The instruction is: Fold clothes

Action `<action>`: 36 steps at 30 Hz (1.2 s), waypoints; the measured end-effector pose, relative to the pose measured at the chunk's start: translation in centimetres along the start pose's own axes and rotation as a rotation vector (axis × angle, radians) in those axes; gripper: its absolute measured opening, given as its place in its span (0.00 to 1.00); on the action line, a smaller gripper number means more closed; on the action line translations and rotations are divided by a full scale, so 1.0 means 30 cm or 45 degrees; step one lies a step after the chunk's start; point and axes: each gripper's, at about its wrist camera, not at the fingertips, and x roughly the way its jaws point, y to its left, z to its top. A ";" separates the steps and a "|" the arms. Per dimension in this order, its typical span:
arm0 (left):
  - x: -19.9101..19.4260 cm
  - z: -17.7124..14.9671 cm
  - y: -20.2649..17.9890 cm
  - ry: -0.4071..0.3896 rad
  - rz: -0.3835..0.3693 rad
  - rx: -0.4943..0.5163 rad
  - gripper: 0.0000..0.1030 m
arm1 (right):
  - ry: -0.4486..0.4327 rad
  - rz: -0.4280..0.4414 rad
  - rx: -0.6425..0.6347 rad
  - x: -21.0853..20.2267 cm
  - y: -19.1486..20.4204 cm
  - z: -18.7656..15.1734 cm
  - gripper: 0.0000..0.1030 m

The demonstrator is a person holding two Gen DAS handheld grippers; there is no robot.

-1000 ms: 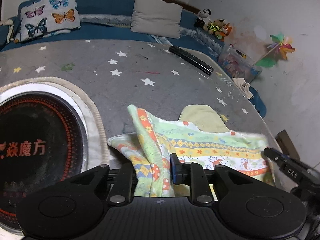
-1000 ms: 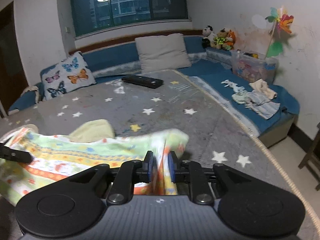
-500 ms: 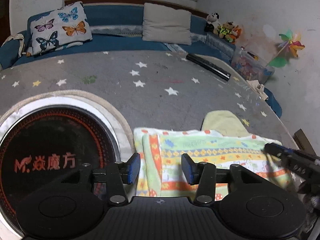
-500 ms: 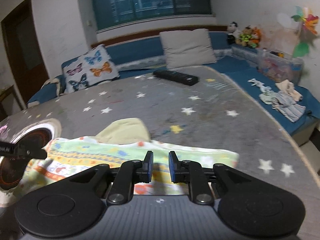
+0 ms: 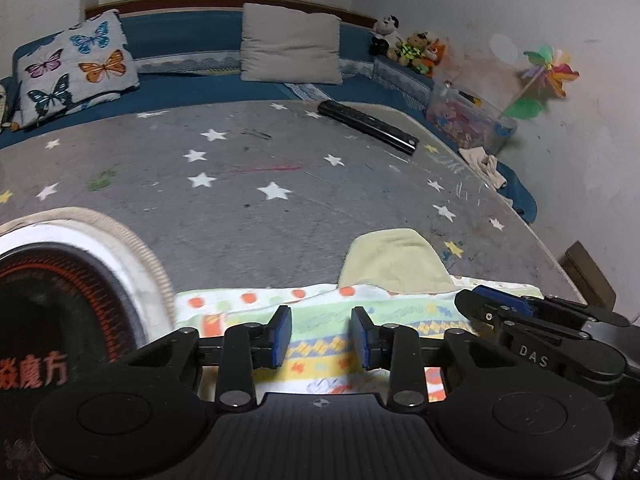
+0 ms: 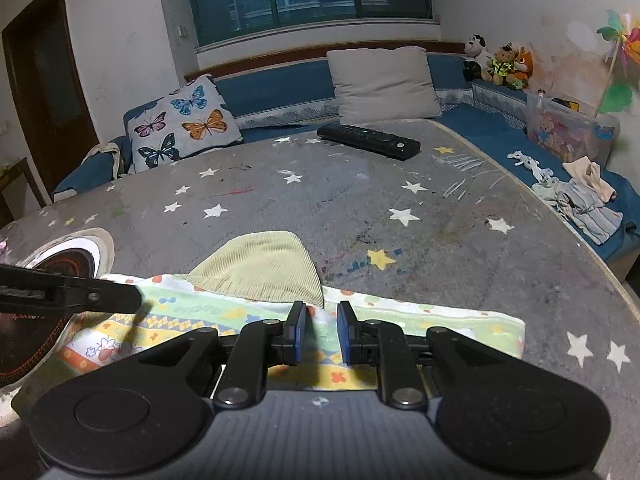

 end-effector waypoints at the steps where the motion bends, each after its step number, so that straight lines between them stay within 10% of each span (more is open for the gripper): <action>1: 0.012 0.000 -0.007 0.006 0.009 0.012 0.33 | -0.001 0.000 0.001 -0.002 0.000 0.000 0.16; 27: -0.237 -0.284 -0.030 -0.064 0.071 0.141 0.37 | -0.040 0.081 -0.230 -0.287 0.212 -0.229 0.39; 36: -0.314 -0.354 -0.034 -0.109 0.086 0.150 0.54 | -0.073 0.028 -0.206 -0.355 0.240 -0.286 0.55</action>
